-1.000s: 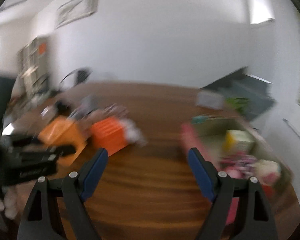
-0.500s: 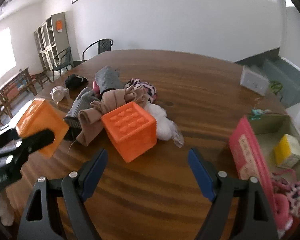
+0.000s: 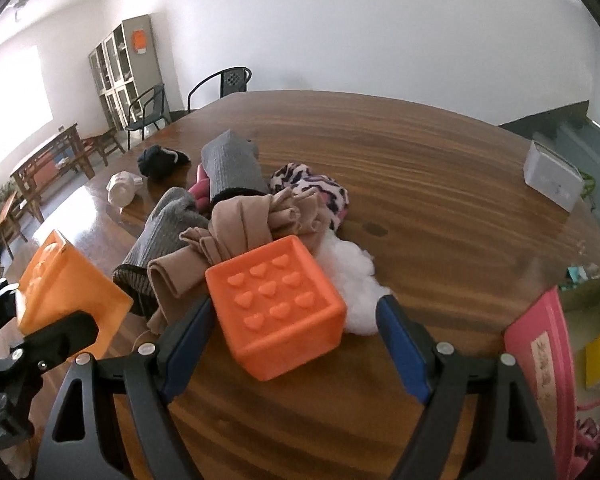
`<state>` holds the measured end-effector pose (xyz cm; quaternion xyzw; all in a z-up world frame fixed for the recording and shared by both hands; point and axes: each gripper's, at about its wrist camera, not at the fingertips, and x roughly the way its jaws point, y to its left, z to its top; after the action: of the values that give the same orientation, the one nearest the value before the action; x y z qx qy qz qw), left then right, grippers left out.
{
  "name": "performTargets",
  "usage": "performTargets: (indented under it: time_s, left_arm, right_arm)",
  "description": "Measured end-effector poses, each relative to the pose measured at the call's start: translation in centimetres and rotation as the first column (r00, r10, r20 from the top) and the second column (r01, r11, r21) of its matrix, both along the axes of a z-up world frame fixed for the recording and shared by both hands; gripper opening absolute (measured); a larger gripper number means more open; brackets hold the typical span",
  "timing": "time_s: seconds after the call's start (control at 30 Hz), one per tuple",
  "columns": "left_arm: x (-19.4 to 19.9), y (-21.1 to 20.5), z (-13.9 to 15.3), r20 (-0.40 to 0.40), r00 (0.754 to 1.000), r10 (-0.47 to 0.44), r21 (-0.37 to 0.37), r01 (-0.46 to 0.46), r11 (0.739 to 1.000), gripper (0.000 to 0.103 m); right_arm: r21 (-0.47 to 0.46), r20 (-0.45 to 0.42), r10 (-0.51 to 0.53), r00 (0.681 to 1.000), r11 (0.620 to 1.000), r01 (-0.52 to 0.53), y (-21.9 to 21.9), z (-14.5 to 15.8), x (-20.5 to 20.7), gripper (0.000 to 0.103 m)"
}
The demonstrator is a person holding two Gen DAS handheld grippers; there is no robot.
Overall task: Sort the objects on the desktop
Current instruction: 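Grasp the orange heart-dotted block with the right tool while the left tool holds its block, then carry both orange blocks over the pink box and open the right tool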
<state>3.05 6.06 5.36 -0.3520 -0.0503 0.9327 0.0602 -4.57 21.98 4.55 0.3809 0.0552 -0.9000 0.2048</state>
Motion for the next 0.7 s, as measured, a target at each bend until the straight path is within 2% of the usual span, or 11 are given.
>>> performTargets:
  time_s: [0.03, 0.07, 0.1, 0.13, 0.27, 0.7]
  left_arm:
    - [-0.1, 0.0, 0.0, 0.003, 1.0, 0.001, 0.002, -0.001, 1.0, 0.054]
    - [-0.1, 0.0, -0.1, 0.005, 1.0, 0.001, 0.004, -0.001, 1.0, 0.054]
    - [-0.1, 0.0, -0.1, 0.005, 1.0, 0.001, 0.004, -0.001, 1.0, 0.054]
    - [-0.1, 0.0, -0.1, 0.006, 1.0, 0.002, 0.004, -0.002, 1.0, 0.054]
    - [-0.1, 0.0, -0.2, 0.009, 1.0, 0.002, 0.0, -0.002, 1.0, 0.054]
    - [-0.2, -0.1, -0.2, 0.01, 1.0, 0.007, 0.002, -0.007, 1.0, 0.054]
  right_arm:
    - [-0.005, 0.008, 0.006, 1.0, 1.0, -0.005, -0.1, -0.1, -0.1, 0.085]
    - [-0.008, 0.014, 0.011, 1.0, 1.0, -0.011, -0.1, -0.2, -0.1, 0.079]
    - [-0.006, 0.014, 0.016, 1.0, 1.0, -0.016, -0.2, -0.2, -0.1, 0.069]
    - [-0.004, 0.013, 0.021, 1.0, 1.0, -0.021, -0.3, -0.1, 0.0, 0.067]
    - [0.01, 0.002, 0.022, 1.0, 1.0, -0.022, -0.5, -0.1, 0.6, 0.063]
    - [-0.087, -0.007, 0.006, 1.0, 0.996, -0.007, 0.5, 1.7, 4.3, 0.057]
